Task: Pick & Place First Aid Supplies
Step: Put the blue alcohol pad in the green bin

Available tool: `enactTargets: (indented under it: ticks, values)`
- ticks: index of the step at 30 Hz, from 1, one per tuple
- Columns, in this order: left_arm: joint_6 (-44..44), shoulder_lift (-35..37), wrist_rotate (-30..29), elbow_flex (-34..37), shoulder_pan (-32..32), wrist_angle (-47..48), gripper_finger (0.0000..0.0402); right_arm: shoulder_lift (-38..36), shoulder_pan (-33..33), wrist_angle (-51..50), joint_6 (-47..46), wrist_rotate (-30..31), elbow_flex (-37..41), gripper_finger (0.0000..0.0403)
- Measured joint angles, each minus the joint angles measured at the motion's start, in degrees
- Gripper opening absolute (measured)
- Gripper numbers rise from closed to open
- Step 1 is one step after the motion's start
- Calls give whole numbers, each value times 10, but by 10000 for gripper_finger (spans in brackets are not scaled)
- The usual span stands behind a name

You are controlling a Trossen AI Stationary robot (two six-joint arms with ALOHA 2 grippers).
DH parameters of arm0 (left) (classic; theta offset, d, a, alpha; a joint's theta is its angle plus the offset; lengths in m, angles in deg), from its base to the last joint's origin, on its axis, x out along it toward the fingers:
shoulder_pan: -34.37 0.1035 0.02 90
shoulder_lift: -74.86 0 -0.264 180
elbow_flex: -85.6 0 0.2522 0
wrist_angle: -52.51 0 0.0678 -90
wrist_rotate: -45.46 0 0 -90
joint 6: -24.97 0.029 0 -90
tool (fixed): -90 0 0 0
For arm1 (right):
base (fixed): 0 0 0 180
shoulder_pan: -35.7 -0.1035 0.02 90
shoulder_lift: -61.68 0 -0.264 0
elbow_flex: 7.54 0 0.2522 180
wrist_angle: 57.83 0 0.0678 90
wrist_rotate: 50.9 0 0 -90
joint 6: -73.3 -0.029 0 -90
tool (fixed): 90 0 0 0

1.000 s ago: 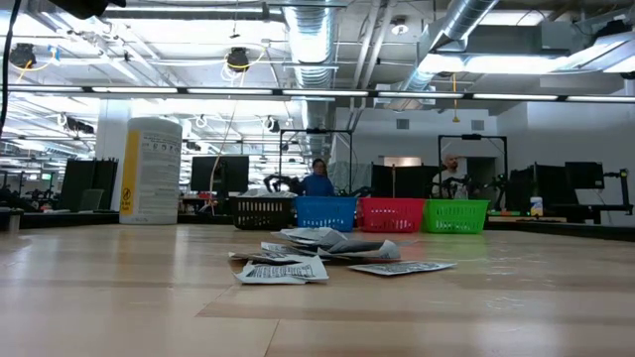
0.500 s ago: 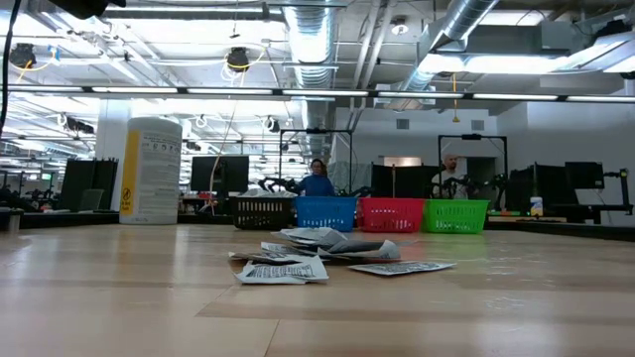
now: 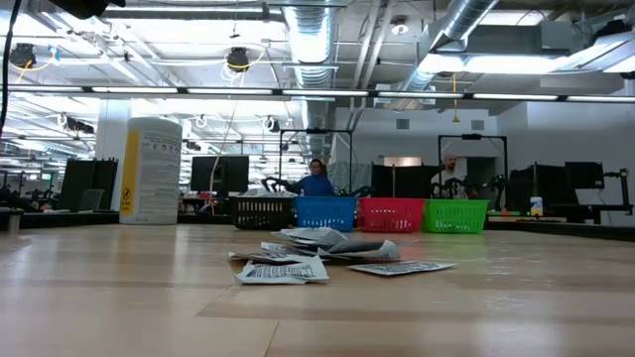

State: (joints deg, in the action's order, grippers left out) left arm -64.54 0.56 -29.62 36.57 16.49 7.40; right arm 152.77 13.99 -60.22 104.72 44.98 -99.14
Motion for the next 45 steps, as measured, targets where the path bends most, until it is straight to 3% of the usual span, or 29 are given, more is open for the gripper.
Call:
enactTargets:
  ticks: [30,34,40,45]
  values:
    - [-8,0,23,0,0,-12,7,32,2,42,0,10,1,109]
    - [-8,0,23,0,0,-12,9,33,0,45,0,10,1,86]
    - [-8,0,24,0,0,-12,8,33,0,45,0,-8,1,8]
    - [6,0,25,0,0,-12,10,33,0,44,0,-14,1,4]
